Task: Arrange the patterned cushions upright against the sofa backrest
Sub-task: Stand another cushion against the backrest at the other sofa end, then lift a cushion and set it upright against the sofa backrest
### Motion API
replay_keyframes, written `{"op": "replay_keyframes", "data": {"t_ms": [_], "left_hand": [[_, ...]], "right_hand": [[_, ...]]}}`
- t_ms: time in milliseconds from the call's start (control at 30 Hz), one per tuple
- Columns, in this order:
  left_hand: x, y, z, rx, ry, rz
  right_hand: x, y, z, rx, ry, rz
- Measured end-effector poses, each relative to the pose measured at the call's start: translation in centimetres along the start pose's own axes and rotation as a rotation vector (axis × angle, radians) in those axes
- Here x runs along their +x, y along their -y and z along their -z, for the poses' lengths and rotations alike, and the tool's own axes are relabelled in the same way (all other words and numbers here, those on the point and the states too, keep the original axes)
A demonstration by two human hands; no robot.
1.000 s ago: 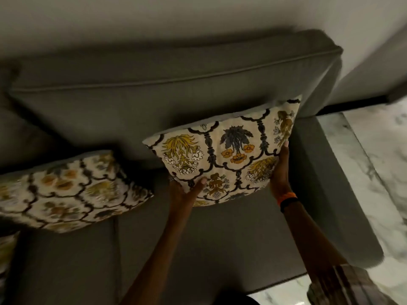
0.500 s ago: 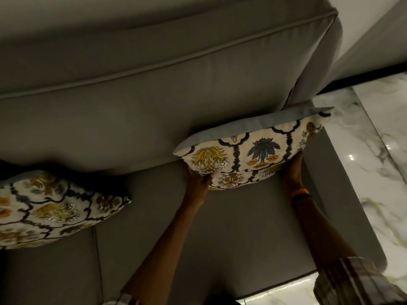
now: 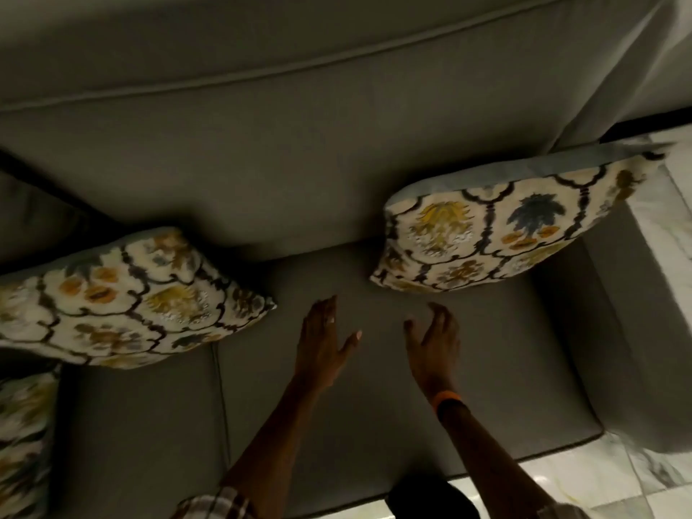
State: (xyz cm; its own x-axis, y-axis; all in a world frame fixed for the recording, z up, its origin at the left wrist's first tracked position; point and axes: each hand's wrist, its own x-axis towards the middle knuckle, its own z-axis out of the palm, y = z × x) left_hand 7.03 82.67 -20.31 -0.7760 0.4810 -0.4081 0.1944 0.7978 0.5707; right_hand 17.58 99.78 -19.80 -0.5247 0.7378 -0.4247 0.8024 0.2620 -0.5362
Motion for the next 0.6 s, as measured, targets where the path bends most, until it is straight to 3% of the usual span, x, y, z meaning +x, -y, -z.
{"op": "replay_keyframes", "data": {"t_ms": [133, 367, 600], "left_hand": [[-6.1, 10.6, 2.0, 0.170, 0.000, 0.017], [-17.1, 32.8, 13.1, 0.189, -0.218, -0.001], [-26.0, 54.6, 27.0, 0.203, -0.420, 0.214]], "right_hand": [[-7.9, 3.5, -8.9, -0.263, 0.101, 0.289], [-24.2, 13.4, -26.2, -0.446, 0.195, 0.532], [-38.4, 25.3, -43.4, -0.343, 0.255, 0.532]]}}
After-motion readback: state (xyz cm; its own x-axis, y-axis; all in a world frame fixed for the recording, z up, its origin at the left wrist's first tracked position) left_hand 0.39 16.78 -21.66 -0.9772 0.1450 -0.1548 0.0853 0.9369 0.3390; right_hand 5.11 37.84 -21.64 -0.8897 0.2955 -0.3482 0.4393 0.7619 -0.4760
